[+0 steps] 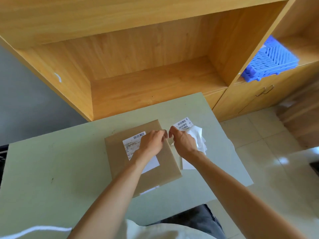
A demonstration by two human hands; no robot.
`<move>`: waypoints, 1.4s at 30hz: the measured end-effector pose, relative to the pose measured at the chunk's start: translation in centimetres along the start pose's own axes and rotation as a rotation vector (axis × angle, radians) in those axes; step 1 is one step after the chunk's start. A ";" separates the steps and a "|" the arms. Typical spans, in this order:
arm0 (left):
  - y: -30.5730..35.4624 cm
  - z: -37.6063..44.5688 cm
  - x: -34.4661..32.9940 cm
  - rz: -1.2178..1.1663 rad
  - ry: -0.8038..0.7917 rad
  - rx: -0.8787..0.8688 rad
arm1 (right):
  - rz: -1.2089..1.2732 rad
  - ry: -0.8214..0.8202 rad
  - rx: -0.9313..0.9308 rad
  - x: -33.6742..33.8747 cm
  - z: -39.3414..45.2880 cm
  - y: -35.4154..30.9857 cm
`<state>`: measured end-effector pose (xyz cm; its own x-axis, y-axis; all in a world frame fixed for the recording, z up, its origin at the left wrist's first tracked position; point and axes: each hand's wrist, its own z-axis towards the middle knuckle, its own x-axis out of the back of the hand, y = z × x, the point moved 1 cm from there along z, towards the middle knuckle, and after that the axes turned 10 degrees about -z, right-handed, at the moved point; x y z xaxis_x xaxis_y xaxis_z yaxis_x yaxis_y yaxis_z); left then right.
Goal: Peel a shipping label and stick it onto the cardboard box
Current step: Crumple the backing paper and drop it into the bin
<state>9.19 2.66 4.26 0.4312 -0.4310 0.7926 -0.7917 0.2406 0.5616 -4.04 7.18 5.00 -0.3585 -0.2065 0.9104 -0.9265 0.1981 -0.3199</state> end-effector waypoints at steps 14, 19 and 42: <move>4.1 6.5 -10.1 0.085 -0.261 0.045 | 0.074 -0.041 -0.162 -1.5 -0.6 12.1; 4.4 7.4 -11.6 0.145 -0.159 0.133 | 0.110 -0.144 -0.159 -0.7 0.0 15.3; 15.0 8.9 -10.8 -0.376 0.075 0.128 | 0.334 -0.048 0.093 6.9 5.4 22.0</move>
<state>-11.20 3.22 2.04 0.7277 -0.4027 0.5552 -0.6181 -0.0342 0.7853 -27.55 4.98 2.82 -0.6465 -0.1898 0.7389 -0.7628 0.1745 -0.6226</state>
